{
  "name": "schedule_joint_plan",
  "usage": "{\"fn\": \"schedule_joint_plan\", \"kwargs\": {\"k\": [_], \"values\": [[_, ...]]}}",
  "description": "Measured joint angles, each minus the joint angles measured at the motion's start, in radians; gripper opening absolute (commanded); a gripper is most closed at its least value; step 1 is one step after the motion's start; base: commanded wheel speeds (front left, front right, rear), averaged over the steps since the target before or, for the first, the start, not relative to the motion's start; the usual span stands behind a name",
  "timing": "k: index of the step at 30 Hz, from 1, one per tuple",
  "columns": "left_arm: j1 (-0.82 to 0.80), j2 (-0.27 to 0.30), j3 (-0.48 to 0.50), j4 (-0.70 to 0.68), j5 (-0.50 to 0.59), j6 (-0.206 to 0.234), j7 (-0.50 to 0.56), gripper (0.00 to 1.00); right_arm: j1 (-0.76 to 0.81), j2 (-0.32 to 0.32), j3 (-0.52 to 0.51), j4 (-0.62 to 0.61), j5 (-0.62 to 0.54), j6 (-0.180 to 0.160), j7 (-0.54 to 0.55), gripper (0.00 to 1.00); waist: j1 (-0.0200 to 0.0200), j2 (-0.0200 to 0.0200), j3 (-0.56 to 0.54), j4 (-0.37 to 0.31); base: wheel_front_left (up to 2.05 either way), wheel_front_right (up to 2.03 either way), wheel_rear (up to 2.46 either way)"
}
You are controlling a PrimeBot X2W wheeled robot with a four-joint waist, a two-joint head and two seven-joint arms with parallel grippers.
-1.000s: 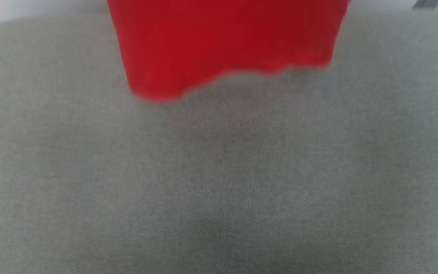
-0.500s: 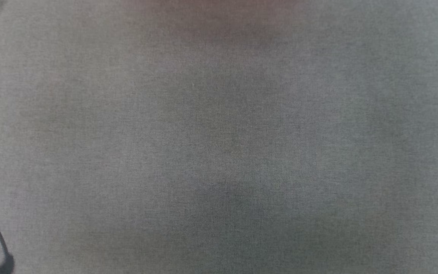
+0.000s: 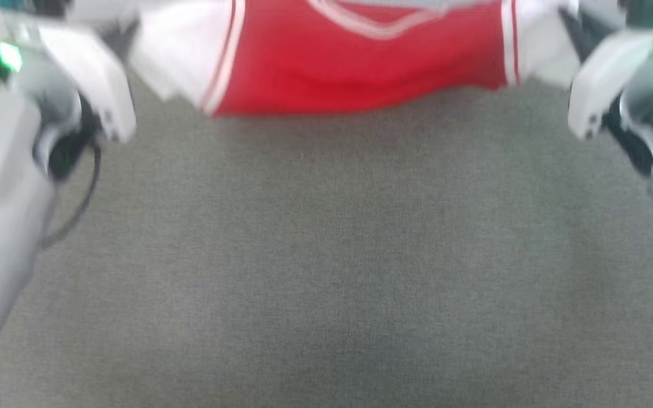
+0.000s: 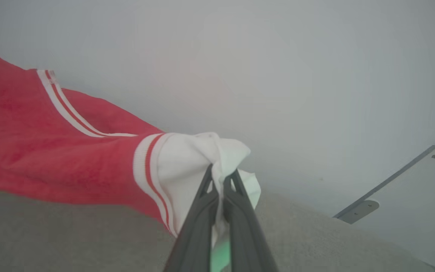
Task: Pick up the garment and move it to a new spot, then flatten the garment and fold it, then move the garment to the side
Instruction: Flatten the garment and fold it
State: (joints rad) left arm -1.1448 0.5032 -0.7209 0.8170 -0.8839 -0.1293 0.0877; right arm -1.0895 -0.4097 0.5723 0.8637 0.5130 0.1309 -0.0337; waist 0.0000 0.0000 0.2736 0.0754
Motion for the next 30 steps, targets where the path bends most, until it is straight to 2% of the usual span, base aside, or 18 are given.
{"fn": "schedule_joint_plan", "kwargs": {"k": [4, 8, 11, 21, 25, 30], "values": [[0.139, 0.059, -0.017, -0.104, -0.073, 0.000, 0.066, 0.00, 0.122, -0.071, 0.056, -0.140, 0.108, 0.000, 0.070, 0.00, 0.0000, 0.0000, -0.042, 0.002, 0.00, 0.00, 0.00], [0.277, 0.141, -0.035, -0.242, -0.114, 0.000, 0.107, 0.00, 0.250, -0.159, 0.109, -0.303, 0.191, 0.000, 0.140, 0.00, 0.0000, 0.0000, -0.077, 0.001, 0.00, 0.00, 0.00], [0.381, 0.201, -0.045, -0.347, -0.136, 0.021, 0.142, 0.00, 0.338, -0.230, 0.124, -0.399, 0.235, 0.000, 0.180, 0.00, 0.0000, 0.0000, -0.096, 0.000, 0.00, 0.00, 0.00], [0.702, 0.398, -0.077, -0.662, -0.198, 0.199, 0.229, 0.00, 0.623, -0.376, 0.100, -0.656, 0.310, 0.000, 0.294, 0.00, 0.0000, 0.0001, -0.108, -0.017, 0.00, 0.00, 0.00], [0.781, 0.439, -0.101, -0.718, -0.206, 0.257, 0.244, 0.00, 0.729, -0.419, 0.101, -0.742, 0.355, 0.000, 0.366, 0.00, 0.0000, 0.0000, -0.102, -0.021, 0.00, 0.00, 0.00], [0.836, 0.446, -0.108, -0.745, -0.215, 0.313, 0.242, 0.00, 0.824, -0.445, 0.061, -0.804, 0.397, 0.000, 0.424, 0.00, 0.0000, 0.0000, -0.093, -0.026, 0.00, 0.00, 0.00]]}}
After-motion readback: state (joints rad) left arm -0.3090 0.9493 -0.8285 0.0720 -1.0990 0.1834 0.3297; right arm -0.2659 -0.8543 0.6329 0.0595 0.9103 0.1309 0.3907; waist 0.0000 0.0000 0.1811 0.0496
